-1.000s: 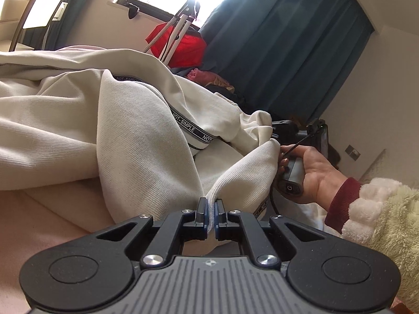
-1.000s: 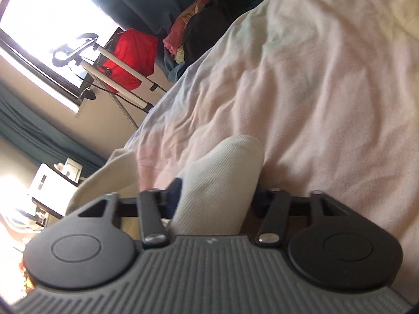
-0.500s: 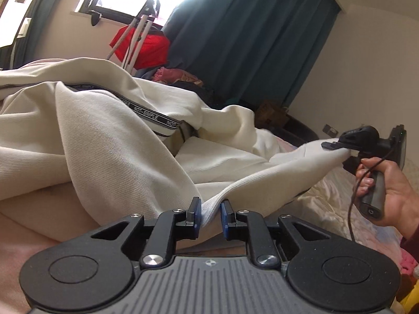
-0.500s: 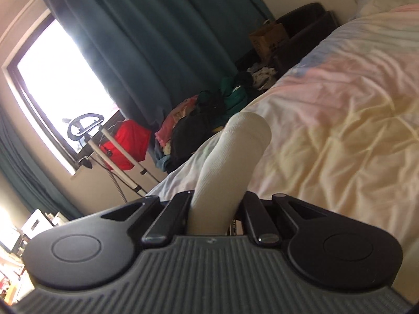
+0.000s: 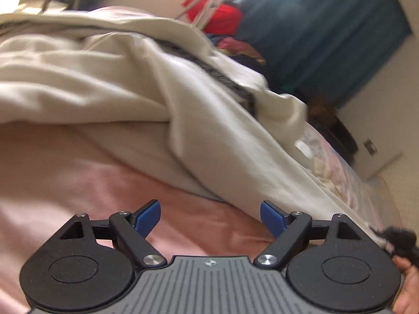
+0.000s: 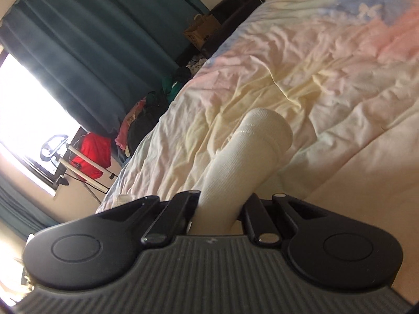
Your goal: Fold clothes
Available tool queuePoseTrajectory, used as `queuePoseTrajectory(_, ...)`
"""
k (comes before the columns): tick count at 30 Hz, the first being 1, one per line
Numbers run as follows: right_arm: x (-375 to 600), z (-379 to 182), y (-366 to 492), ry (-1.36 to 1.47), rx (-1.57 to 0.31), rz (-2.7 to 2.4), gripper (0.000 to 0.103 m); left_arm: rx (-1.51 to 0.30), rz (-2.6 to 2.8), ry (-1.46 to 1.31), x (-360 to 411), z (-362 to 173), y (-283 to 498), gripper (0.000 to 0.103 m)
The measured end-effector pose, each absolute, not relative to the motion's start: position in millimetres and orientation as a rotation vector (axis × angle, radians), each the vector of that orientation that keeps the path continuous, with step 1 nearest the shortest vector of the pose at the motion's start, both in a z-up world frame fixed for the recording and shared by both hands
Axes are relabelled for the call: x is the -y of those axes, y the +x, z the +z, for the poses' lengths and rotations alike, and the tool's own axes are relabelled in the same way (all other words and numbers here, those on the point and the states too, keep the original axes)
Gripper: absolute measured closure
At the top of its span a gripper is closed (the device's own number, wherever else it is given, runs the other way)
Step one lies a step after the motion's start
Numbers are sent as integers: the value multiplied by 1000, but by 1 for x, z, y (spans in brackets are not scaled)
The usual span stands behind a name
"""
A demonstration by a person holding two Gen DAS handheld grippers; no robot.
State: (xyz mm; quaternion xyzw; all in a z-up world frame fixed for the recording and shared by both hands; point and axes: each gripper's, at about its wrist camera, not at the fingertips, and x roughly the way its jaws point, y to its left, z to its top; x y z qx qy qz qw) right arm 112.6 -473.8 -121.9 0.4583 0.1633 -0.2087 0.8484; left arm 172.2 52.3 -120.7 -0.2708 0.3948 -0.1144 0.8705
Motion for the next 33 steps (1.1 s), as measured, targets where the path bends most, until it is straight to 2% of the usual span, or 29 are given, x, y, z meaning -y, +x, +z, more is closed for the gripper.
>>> queuePoseTrajectory(2, 476, -129, 111, 1021, -345, -449, 97, -849, -119, -786, -95, -133, 174, 19)
queuePoseTrajectory(6, 479, -139, 112, 1035, -360, -465, 97, -745, -6, -1289, -167, -158, 165, 34)
queuePoseTrajectory(11, 482, -149, 116, 1058, -342, -497, 97, -566, 166, -1624, -228, -171, 152, 34)
queuePoseTrajectory(13, 481, -150, 122, 1040, -330, -506, 97, -539, 207, -1680, -245, -169, 151, 40)
queuePoseTrajectory(14, 481, -150, 124, 1032, -323, -509, 97, -551, 227, -1648, -253, -162, 152, 42)
queuePoseTrajectory(15, 482, -151, 127, 1024, -315, -511, 97, -564, 255, -1587, -259, -153, 153, 53)
queuePoseTrajectory(16, 482, -152, 130, 1019, -313, -516, 97, -581, 278, -1523, -264, -143, 153, 70)
queuePoseTrajectory(19, 488, -154, 134, 1044, -292, -529, 97, -586, 305, -1383, -278, -111, 147, 85)
queuePoseTrajectory(22, 497, -155, 131, 1085, -258, -544, 97, -576, 317, -1259, -294, -75, 139, 90)
queuePoseTrajectory(27, 514, -146, 100, 1193, -107, -601, 97, -549, 309, -1164, -334, -11, 115, 92)
queuePoseTrajectory(33, 522, -144, 76, 1124, -178, -824, 97, -691, 328, -1110, -370, -6, 70, 93)
